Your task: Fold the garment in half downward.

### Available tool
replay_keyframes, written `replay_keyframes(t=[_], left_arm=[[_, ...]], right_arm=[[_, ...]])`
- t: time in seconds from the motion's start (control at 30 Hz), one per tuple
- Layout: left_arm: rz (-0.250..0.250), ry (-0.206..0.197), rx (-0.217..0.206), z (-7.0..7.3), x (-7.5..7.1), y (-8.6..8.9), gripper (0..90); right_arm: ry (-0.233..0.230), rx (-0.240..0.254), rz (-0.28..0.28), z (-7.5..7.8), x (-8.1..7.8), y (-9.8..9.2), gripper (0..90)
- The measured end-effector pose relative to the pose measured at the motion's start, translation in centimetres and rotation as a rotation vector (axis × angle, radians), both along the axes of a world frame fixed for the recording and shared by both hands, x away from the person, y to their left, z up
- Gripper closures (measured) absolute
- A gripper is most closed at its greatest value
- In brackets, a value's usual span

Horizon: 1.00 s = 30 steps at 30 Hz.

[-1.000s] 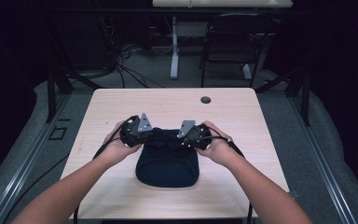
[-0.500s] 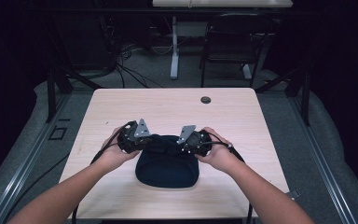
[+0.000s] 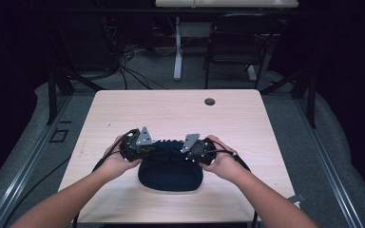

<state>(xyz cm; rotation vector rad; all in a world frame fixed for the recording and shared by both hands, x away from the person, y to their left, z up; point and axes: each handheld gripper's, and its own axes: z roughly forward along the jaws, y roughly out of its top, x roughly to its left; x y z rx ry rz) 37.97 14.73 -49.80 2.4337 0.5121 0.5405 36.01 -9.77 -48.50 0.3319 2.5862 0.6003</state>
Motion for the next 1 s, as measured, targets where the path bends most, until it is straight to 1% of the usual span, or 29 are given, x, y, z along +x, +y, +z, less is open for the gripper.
replay_keyframes(t=[0.03,0.1,0.13,0.17,0.27,0.3,0.33,0.4,0.43,0.5,0.53,0.6,0.63,0.67,0.73,0.8,0.87,0.93,1.0], left_arm=[[0.000,0.002,-0.002,0.0,-0.1,0.1,79.1],[0.000,0.011,-0.013,-0.2,-0.2,0.2,79.1],[-0.004,0.012,-0.015,-0.3,-0.3,0.2,79.0],[-0.010,0.022,-0.012,-0.3,-0.5,0.1,79.0],[-0.017,0.027,-0.013,-0.7,-0.9,-0.2,79.0],[-0.018,0.032,-0.014,-0.8,-1.0,-0.3,79.0],[-0.017,0.034,-0.016,-0.9,-1.0,-0.4,79.0],[-0.015,0.043,-0.027,-1.1,-1.1,-0.5,79.0],[-0.018,0.052,-0.028,-1.1,-1.1,-0.5,79.0],[-0.022,0.046,-0.025,-1.2,-1.3,-0.6,78.9],[-0.022,0.041,-0.021,-1.2,-1.3,-0.5,78.9],[-0.019,0.038,-0.015,-1.3,-1.3,-0.3,78.8],[-0.016,0.041,-0.016,-1.4,-1.3,-0.1,78.4],[-0.015,0.046,-0.017,-1.5,-1.3,0.0,78.4],[-0.014,0.051,-0.010,-1.8,-1.4,0.3,77.9],[-0.008,0.056,-0.008,-2.1,-1.5,0.5,77.1],[-0.010,0.064,-0.009,-2.3,-1.7,0.7,76.3],[-0.006,0.066,-0.017,-2.6,-1.9,0.9,75.5],[-0.009,0.072,-0.014,-2.8,-2.1,1.1,74.0]], right_arm=[[-0.001,-0.004,0.001,0.0,0.0,0.0,83.0],[0.012,0.012,-0.004,-0.2,-0.3,-0.1,83.3],[0.012,0.010,-0.003,-0.4,-0.4,-0.1,83.4],[0.010,0.006,-0.001,-0.6,-0.5,-0.2,83.6],[0.002,-0.015,0.000,-1.0,-0.7,-0.3,83.8],[0.000,-0.033,0.001,-1.0,-0.7,-0.4,84.0],[0.000,-0.023,-0.004,-1.1,-0.7,-0.4,84.0],[-0.004,-0.031,-0.006,-1.1,-0.6,-0.6,84.5],[-0.005,-0.027,-0.011,-1.1,-0.6,-0.7,84.8],[0.000,-0.025,-0.017,-1.1,-0.5,-0.9,85.6],[0.003,-0.021,-0.019,-1.1,-0.6,-1.0,85.7],[0.031,0.006,-0.025,-1.1,-0.8,-1.0,85.9],[0.040,0.018,-0.015,-1.4,-1.3,-0.8,86.0],[0.040,0.018,-0.015,-1.4,-1.3,-0.8,86.0],[0.039,-0.002,0.003,-1.6,-1.9,-0.4,86.0],[0.037,-0.006,0.022,-1.6,-2.3,0.0,85.9],[0.047,0.005,0.026,-1.7,-2.6,0.4,85.7],[0.062,0.002,0.033,-1.9,-2.8,0.6,85.6],[0.072,-0.002,0.033,-2.1,-3.0,0.8,85.5]])
